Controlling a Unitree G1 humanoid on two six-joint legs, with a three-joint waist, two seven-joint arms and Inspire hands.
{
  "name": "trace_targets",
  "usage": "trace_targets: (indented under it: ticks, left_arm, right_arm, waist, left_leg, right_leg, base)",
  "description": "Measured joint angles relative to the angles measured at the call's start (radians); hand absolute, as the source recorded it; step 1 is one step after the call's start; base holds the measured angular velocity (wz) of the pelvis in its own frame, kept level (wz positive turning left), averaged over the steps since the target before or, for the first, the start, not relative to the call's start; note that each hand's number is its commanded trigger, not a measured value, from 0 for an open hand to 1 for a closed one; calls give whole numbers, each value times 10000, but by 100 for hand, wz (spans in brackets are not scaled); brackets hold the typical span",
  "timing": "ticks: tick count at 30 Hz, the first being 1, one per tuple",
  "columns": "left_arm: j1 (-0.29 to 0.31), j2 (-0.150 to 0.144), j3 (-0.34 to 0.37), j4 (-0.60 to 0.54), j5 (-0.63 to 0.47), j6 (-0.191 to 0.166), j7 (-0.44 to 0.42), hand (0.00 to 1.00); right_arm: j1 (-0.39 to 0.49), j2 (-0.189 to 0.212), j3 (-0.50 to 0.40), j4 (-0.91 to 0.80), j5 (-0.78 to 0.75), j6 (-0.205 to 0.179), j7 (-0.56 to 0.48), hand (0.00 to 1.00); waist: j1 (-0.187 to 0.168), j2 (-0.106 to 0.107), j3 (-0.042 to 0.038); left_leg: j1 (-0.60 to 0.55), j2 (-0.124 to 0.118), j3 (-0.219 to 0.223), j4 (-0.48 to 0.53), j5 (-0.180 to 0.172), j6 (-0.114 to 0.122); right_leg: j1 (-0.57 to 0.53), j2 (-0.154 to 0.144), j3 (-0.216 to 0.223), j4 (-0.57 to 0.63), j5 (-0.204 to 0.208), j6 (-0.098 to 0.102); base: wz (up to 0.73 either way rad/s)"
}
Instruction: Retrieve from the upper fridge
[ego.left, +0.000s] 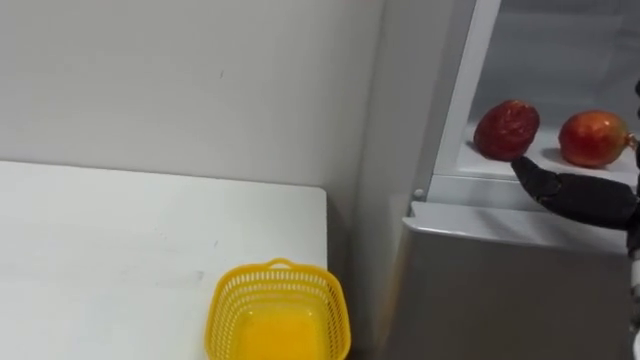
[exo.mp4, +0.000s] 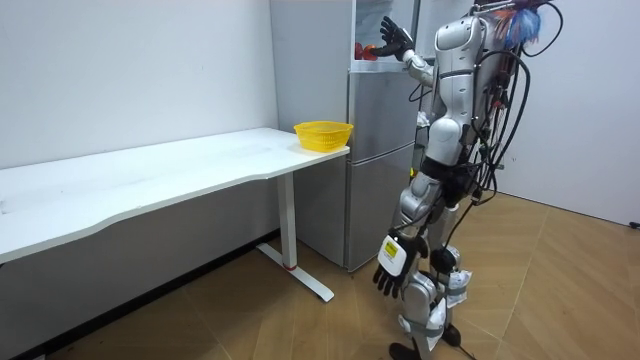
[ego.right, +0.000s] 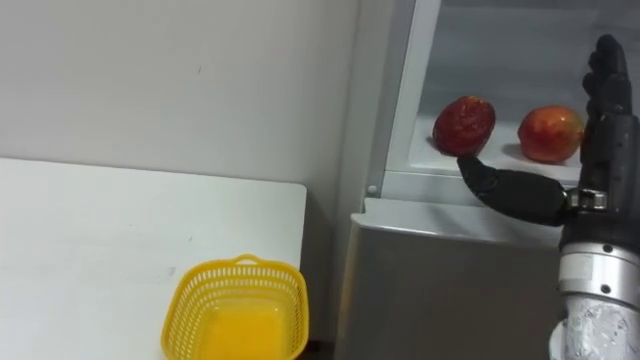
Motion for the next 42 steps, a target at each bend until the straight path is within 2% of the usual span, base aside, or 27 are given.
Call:
trace_targets:
  ticks: [8,19,22,31,36,39,42]
  left_arm:
    - [-18,15,191,-76,-9,1,75,0]
    - [108,35,191,-352,-8,6,72,0]
    - [153,35,203,-447,-3,4,52,0]
    - [270,40,204,-800,-3,6,46,0]
    - [275,49,292,-890,6,24,-33,0]
    - [263,94,394,-924,8,104,-188,0]
    - [302,145,392,-922,-1,185,-238,0]
  right_arm:
    - [-353,-96,-2,6,141,120,-18,0]
    - [-378,-147,27,33,320,142,48,0]
    - [-566,-268,27,35,319,362,93,0]
    - [-1131,-835,35,487,395,409,118,0]
    - [-1233,-879,34,1002,422,470,125,0]
    - [-1373,-920,49,1301,497,561,136,0]
    - [-1889,-978,65,1954,491,565,239,0]
  waist:
    - [-2,31,13]
    - [4,54,3]
    - [9,72,-22]
    - [215,27,-8]
    - [246,-68,40]
    - [273,-124,12]
    - [240,-130,9]
  left_leg:
    - [-60,-4,5,90,-1,1]
    - [-103,-11,-64,105,-1,2]
    - [-194,-21,-129,107,-1,2]
    - [-185,-41,-242,126,-1,2]
    - [-233,-48,-336,165,-1,2]
    - [-294,-61,-413,190,0,3]
    - [-333,-62,-423,266,0,3]
  right_leg:
    - [-19,8,0,6,0,0]
    - [-34,20,-55,28,1,1]
    - [-58,16,-113,48,1,1]
    - [16,-7,-205,21,0,1]
    - [17,-21,-299,15,-2,1]
    - [1,-27,-369,17,-1,1]
    - [10,-41,-449,26,1,1]
  base:
    - [0]
    - [0]
    - [5]
    - [3]
    - [6]
    - [7]
    - [5]
